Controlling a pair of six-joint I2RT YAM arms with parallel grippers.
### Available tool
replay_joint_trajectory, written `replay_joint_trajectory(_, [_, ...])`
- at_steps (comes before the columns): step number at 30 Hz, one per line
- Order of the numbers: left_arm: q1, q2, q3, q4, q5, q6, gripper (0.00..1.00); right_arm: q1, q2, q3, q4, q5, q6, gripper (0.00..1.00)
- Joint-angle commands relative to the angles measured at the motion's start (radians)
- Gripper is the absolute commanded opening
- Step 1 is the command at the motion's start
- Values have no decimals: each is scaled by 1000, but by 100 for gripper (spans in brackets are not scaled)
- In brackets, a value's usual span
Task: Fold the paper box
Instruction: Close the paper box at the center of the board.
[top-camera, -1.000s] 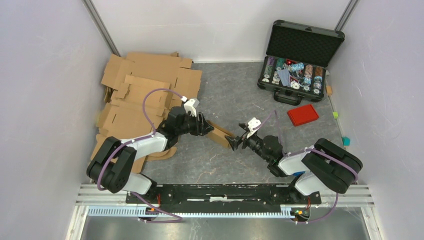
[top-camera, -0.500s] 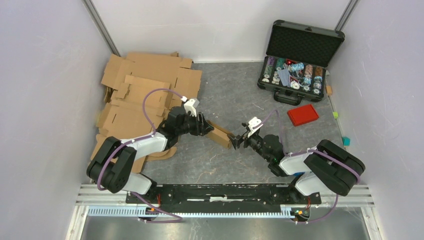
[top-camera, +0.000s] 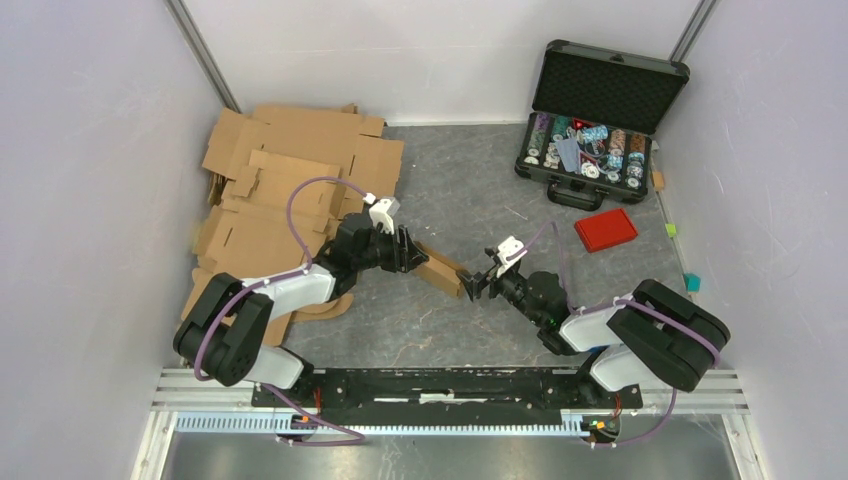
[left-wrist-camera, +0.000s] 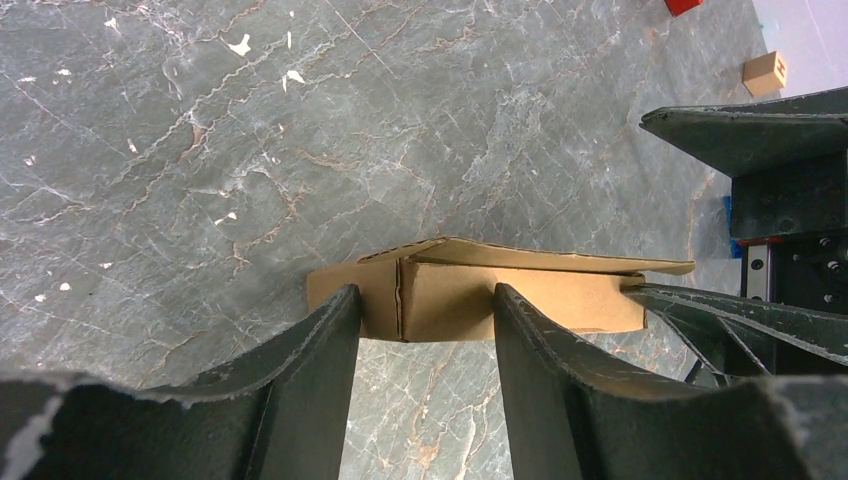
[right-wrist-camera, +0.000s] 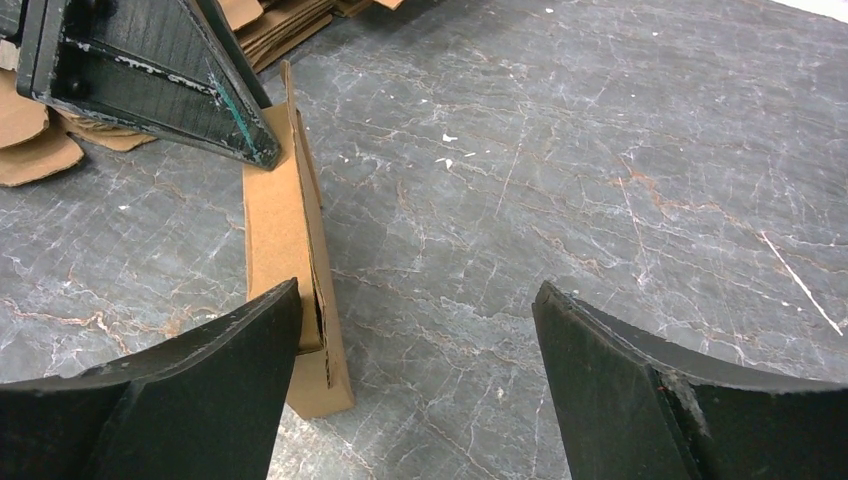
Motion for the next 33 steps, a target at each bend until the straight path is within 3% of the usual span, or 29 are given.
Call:
replay_joint_trajectory(1, [-5, 24, 5, -91, -23, 98, 57, -5, 28, -15, -105, 0, -7, 90])
replay_joint_trajectory(11, [-4, 25, 4, -93, -21, 98, 57, 3, 28, 10, -207, 8, -18, 90])
replay_joint_trajectory(18, [-5, 27, 6, -92, -21, 98, 57, 3, -83, 105, -300, -47, -33, 92])
replay_joint_trajectory(27, [-6, 32, 10, -97, -21, 100, 57, 3, -80, 237, -352, -250, -51, 93])
replay_joint_trajectory(33, [-6, 26, 9, -97, -18, 100, 57, 17, -5, 364, -576, -250, -84, 88])
